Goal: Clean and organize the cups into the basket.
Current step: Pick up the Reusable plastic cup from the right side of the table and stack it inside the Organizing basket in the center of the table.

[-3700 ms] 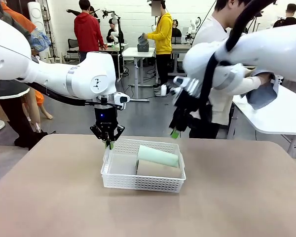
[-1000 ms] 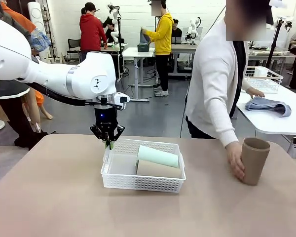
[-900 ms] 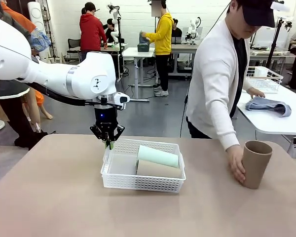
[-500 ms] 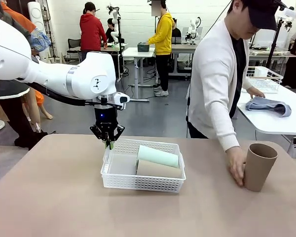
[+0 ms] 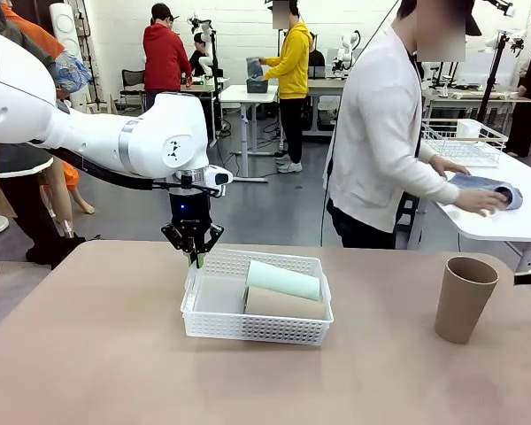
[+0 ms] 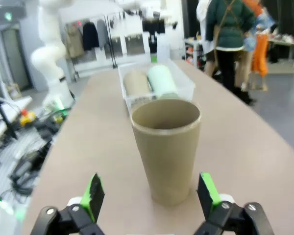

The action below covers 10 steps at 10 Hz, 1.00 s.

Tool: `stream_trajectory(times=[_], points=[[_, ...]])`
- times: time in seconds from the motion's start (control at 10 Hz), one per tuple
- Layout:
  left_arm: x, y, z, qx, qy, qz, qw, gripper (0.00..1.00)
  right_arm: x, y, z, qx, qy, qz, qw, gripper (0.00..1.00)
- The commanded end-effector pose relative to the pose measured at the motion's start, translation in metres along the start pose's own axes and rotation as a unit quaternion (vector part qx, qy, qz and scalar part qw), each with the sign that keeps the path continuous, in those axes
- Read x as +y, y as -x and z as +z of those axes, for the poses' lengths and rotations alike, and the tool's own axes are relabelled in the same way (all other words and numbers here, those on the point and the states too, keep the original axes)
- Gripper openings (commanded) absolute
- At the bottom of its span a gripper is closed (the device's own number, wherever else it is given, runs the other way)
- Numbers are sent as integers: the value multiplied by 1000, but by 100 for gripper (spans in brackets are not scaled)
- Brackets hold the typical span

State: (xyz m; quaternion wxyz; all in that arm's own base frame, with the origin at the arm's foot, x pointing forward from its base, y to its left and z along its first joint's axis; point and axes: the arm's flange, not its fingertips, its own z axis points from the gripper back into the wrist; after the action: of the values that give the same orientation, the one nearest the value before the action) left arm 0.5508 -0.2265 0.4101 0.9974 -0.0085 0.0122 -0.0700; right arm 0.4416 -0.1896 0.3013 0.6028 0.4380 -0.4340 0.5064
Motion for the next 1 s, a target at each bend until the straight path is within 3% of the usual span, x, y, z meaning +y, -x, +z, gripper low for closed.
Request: stream_trajectory(times=[0.0, 0.4, 0.9], points=[[1, 1, 2, -2, 0, 1, 1000, 0, -9, 21, -9, 23, -2, 21, 999, 100], [1, 1, 2, -2, 0, 1, 1000, 0, -23, 45, -26, 49, 11, 19, 999, 100], [1, 1, 2, -2, 0, 1, 1000, 0, -38, 35, -47, 39, -8, 30, 999, 100]])
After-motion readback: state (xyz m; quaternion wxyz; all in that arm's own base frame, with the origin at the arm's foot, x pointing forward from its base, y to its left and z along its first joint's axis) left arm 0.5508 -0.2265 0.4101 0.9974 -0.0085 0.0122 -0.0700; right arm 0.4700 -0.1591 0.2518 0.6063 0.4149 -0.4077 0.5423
